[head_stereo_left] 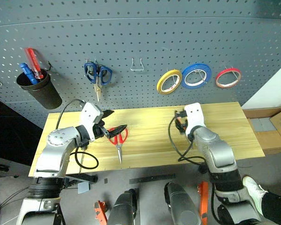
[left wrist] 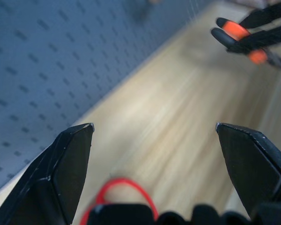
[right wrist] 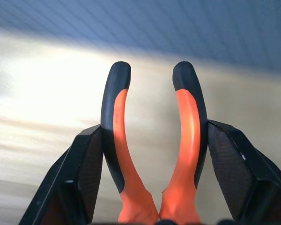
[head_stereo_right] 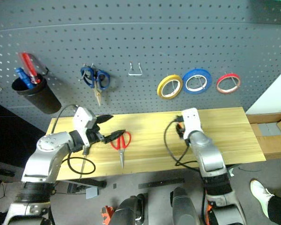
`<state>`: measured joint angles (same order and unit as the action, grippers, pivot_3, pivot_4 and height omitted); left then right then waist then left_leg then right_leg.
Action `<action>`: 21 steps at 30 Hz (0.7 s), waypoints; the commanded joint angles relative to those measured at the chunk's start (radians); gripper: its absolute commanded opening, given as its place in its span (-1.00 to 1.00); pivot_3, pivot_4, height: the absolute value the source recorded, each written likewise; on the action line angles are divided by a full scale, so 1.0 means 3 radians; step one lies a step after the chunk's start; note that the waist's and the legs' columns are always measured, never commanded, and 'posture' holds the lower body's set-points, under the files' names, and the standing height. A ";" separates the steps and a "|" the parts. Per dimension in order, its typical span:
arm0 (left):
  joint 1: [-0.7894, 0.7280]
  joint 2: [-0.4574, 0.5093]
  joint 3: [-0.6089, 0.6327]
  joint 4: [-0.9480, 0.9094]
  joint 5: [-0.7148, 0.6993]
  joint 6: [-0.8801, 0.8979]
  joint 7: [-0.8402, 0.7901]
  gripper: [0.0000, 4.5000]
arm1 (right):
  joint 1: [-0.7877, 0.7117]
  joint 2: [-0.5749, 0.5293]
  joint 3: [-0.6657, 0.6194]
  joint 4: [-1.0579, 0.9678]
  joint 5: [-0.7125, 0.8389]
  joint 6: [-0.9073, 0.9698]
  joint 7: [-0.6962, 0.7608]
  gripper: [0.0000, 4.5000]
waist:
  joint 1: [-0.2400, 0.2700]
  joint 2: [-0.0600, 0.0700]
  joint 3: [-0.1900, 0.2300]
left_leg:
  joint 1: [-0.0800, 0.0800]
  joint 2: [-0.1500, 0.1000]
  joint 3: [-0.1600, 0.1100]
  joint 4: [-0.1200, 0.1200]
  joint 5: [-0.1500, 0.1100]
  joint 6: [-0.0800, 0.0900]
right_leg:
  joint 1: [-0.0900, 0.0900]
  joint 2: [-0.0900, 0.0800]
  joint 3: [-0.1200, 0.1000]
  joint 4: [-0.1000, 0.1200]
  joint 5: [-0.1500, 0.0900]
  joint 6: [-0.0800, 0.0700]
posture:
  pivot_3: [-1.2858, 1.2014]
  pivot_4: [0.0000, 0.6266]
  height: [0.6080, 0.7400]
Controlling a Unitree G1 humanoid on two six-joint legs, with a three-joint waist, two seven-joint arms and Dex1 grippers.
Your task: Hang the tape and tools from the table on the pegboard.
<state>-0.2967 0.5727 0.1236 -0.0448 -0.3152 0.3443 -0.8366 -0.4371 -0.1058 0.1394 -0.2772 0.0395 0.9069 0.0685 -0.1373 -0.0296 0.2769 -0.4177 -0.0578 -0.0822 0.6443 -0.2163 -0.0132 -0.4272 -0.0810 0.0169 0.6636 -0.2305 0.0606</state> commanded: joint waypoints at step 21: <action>-0.0170 -0.0229 0.0473 -0.0600 -0.0715 0.0243 0.0683 1.00 | -0.2846 0.0803 -0.0318 0.2083 -0.0006 -0.2432 -0.0162 0.27 | 0.0149 -0.0008 -0.0007 | -0.0007 0.0015 0.0005 -0.0009 0.0015 -0.0017 | -0.0022 0.0017 0.0000 -0.0001 0.0026 -0.0029 | 0.00 -0.39 1.00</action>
<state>-0.3277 0.5098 0.2736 -0.1797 -0.5187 0.4286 -0.6403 -1.2383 0.1270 0.0595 0.3038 0.0369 0.2931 0.0277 -0.0926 -0.0320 0.2747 -0.4203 -0.0532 -0.0805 0.6413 -0.2116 -0.0185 -0.4349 -0.0757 0.0170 0.6638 -0.2228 0.0519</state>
